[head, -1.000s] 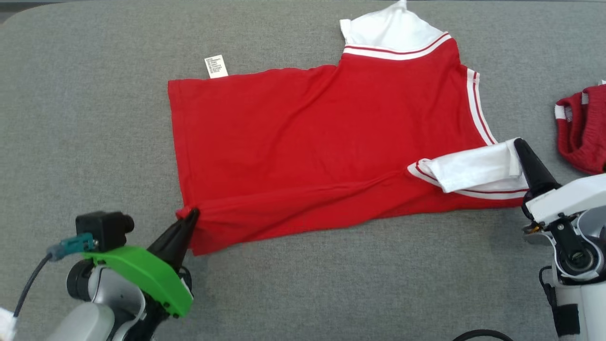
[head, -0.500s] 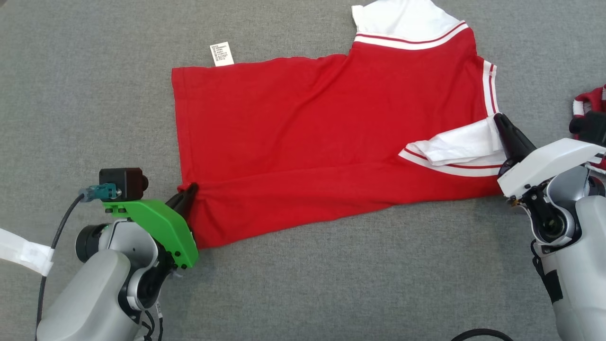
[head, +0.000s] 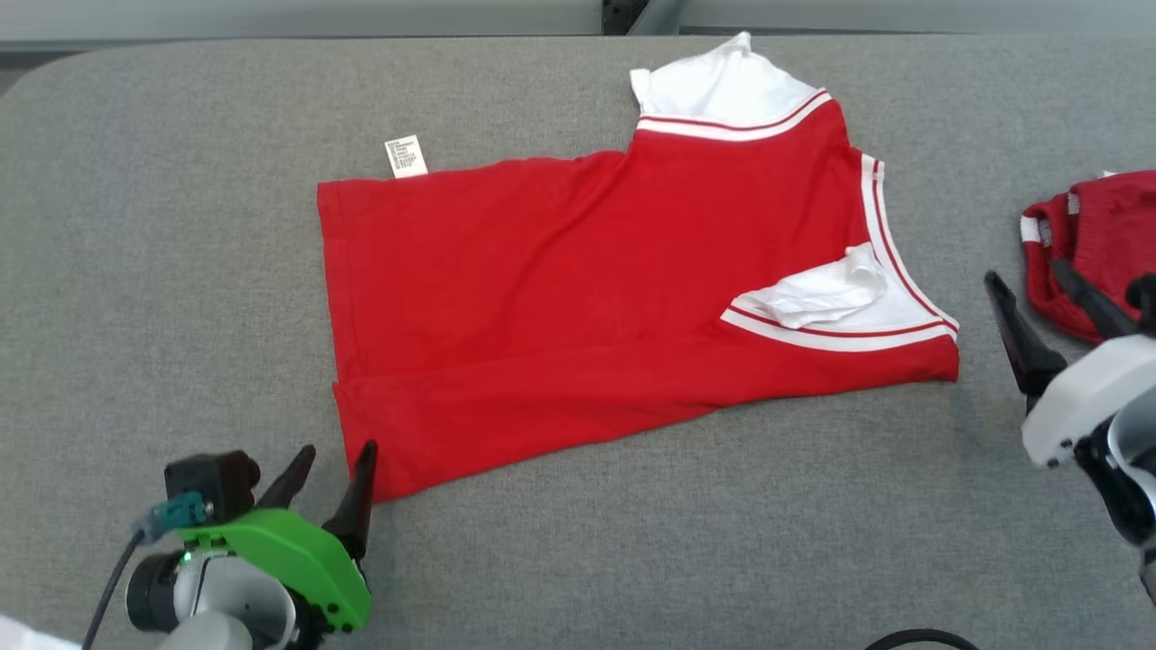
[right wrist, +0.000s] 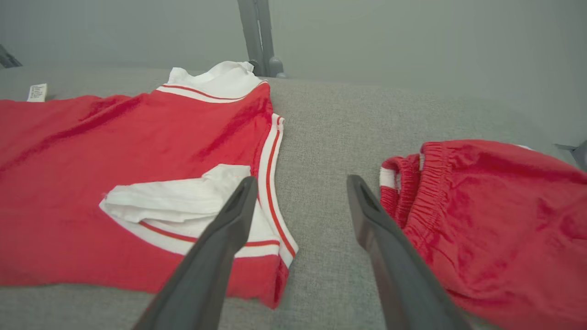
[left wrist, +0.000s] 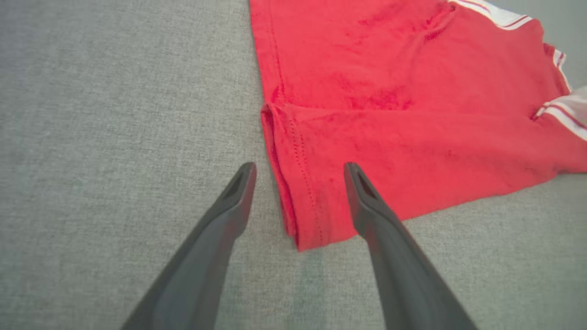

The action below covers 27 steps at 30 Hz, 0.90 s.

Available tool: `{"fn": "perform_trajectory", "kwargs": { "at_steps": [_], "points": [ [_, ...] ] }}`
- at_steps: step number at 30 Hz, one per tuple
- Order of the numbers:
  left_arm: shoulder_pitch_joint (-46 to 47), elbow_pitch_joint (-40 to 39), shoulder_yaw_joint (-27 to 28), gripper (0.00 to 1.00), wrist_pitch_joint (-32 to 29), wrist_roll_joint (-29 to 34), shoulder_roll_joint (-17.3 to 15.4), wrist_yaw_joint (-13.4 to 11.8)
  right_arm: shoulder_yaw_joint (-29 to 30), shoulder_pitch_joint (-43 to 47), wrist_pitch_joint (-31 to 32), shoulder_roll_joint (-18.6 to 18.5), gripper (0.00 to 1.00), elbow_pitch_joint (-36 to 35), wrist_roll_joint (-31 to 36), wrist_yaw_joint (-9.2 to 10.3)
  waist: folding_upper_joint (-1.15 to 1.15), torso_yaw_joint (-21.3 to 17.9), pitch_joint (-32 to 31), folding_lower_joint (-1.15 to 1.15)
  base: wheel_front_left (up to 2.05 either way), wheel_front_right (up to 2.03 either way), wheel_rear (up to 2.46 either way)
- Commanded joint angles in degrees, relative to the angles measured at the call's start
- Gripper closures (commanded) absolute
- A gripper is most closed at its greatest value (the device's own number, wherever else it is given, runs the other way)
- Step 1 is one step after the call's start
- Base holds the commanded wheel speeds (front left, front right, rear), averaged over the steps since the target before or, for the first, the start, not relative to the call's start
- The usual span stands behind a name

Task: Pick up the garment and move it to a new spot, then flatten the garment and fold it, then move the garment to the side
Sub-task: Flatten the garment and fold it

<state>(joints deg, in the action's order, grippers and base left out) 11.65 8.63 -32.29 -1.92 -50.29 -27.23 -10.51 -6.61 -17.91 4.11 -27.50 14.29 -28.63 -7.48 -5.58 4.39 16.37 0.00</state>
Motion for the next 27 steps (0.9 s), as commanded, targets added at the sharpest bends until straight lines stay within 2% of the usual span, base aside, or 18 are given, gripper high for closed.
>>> {"fn": "perform_trajectory", "kwargs": {
  "at_steps": [1,3,5,11,19,27],
  "points": [
    [-1.29,-0.73,0.25,0.00,0.61,-0.28,-0.06,-0.59,-0.10,1.58,0.09,0.12,0.00,-0.56,0.71,-0.01,0.00,-1.00,-2.18,0.00,0.00,0.00,0.00],
    [-4.11,-3.95,0.22,0.00,2.40,-0.02,0.57,-1.98,1.31,5.07,0.13,-0.60,0.00,-2.21,2.10,0.01,0.00,-0.81,-3.14,0.00,0.00,0.00,0.00],
    [-6.38,-5.97,0.61,0.00,4.26,-0.99,1.94,-2.55,2.73,7.97,0.14,0.67,0.00,-3.89,2.66,0.01,0.00,-0.70,-3.51,0.00,0.00,0.00,0.00],
    [-5.86,-3.92,-0.54,0.00,5.94,1.07,2.57,-2.30,5.77,10.89,-1.85,5.04,0.00,-2.08,5.49,0.01,0.00,-0.36,-2.14,0.00,0.00,0.00,0.00],
    [0.25,4.35,-2.07,0.00,3.79,0.44,5.14,0.49,4.17,4.71,-3.51,8.23,0.00,7.58,7.10,0.02,0.00,1.30,1.28,0.00,0.00,0.00,0.00],
    [4.99,11.93,-4.37,0.00,0.60,0.84,7.35,2.15,-0.17,-2.34,-3.67,8.66,0.00,15.43,7.02,0.02,0.00,1.86,2.93,0.00,0.00,0.00,0.00]
  ]
}}
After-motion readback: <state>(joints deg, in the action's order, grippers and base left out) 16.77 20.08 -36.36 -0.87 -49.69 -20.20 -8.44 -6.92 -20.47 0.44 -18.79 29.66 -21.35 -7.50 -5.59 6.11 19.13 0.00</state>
